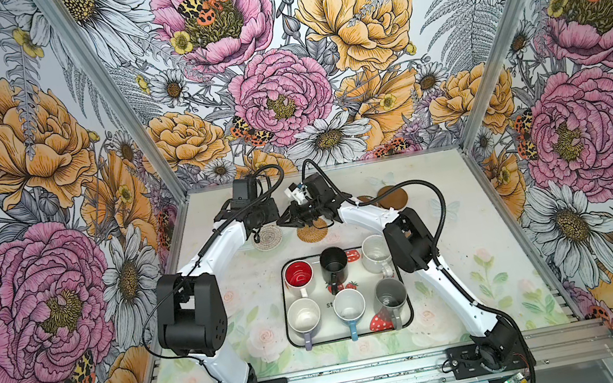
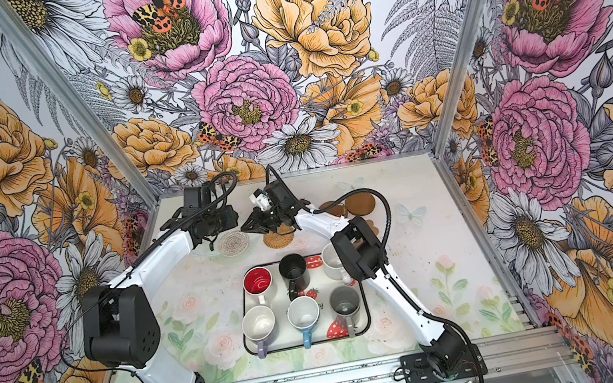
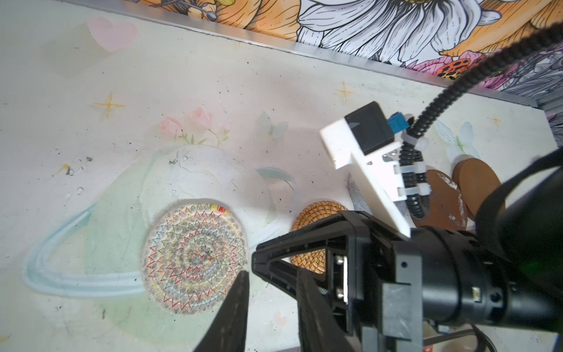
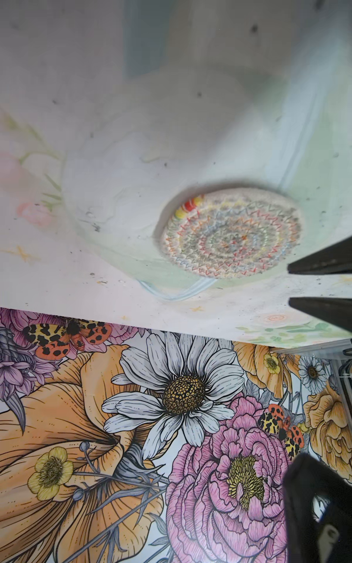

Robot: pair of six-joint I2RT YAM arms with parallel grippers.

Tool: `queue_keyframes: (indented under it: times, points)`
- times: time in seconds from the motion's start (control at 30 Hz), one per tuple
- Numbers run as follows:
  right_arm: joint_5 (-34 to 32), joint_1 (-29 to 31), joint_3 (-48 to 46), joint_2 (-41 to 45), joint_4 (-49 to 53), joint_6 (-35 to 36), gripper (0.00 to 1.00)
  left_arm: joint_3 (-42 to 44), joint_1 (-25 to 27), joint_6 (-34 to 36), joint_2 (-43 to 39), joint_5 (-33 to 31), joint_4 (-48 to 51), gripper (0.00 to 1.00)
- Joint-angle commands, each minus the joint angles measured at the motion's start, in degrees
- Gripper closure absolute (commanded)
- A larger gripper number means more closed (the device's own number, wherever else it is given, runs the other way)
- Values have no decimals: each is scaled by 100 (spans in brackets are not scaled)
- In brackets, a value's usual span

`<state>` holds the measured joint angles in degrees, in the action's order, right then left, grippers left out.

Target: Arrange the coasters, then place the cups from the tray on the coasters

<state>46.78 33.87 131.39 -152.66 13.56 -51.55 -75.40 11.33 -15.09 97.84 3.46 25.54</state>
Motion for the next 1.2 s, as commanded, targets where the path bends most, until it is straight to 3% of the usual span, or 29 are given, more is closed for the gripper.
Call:
queue_keyframes:
  times: [0.0, 0.17, 0.3, 0.5, 1.17]
  points:
    - [-87, -210, -170, 772, 361, 527, 86, 100, -79, -103, -143, -146, 47, 71]
    - [-434, -486, -782, 1376, 953, 1211, 89, 131, -87, -104, 24, -148, 44, 72]
    - [-797, -617, -923, 1494, 1772, 1834, 100, 99, -212, -84, 473, -66, 74, 83]
    - [-1353, -603, -857, 1312, 2648, 2478, 100, 42, -302, -137, 1075, 84, 75, 82]
    - [-1478, -400, -703, 522, 2871, 2494, 100, -458, -429, -227, 2270, 251, 73, 82]
